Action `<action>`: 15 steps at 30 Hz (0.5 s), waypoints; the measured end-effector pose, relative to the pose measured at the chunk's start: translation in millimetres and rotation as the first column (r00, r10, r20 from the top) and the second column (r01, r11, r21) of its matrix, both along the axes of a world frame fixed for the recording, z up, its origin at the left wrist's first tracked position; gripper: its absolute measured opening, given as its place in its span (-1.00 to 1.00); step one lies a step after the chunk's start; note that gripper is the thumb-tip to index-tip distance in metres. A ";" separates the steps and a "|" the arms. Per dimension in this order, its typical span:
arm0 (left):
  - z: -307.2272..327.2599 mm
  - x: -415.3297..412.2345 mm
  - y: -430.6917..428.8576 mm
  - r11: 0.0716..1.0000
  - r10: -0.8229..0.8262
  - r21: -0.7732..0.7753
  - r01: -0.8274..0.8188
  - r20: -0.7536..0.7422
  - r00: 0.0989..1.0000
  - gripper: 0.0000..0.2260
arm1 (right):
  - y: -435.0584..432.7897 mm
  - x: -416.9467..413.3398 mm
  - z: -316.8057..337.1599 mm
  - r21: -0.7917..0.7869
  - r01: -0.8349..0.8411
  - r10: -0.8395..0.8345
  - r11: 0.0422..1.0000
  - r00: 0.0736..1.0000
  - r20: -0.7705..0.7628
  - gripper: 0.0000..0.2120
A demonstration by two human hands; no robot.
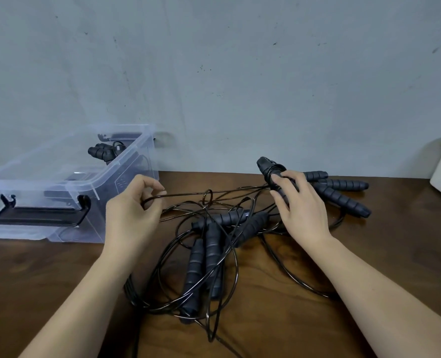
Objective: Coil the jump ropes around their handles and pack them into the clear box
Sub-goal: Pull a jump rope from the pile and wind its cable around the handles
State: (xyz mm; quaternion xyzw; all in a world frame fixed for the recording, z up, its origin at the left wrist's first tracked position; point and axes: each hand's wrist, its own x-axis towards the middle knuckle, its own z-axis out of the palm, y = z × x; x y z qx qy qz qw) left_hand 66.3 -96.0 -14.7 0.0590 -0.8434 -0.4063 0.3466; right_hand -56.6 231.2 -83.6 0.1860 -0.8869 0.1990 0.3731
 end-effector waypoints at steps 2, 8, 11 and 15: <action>-1.4 -2.1 -0.1 0.964 -0.074 0.252 0.081 -0.036 0.997 -0.87 | -0.1 0.1 0.2 -0.002 0.010 -0.010 1.000 1.000 -0.004 -0.67; -7.4 -7.7 -7.5 0.866 -0.154 0.480 0.143 -0.016 0.988 -0.88 | 9.2 -0.9 4.4 -0.040 0.043 -0.043 0.998 0.999 -0.004 -0.67; -4.4 -2.5 -8.2 0.990 -0.008 0.139 0.008 0.005 1.000 -0.89 | 12.0 -1.1 5.0 -0.040 0.053 -0.053 0.998 0.999 -0.002 -0.67; 0.3 1.1 -16.4 0.989 0.076 -0.119 -0.083 -0.061 0.995 -0.83 | 11.5 -0.2 7.0 -0.034 0.039 -0.039 0.999 0.999 -0.006 -0.67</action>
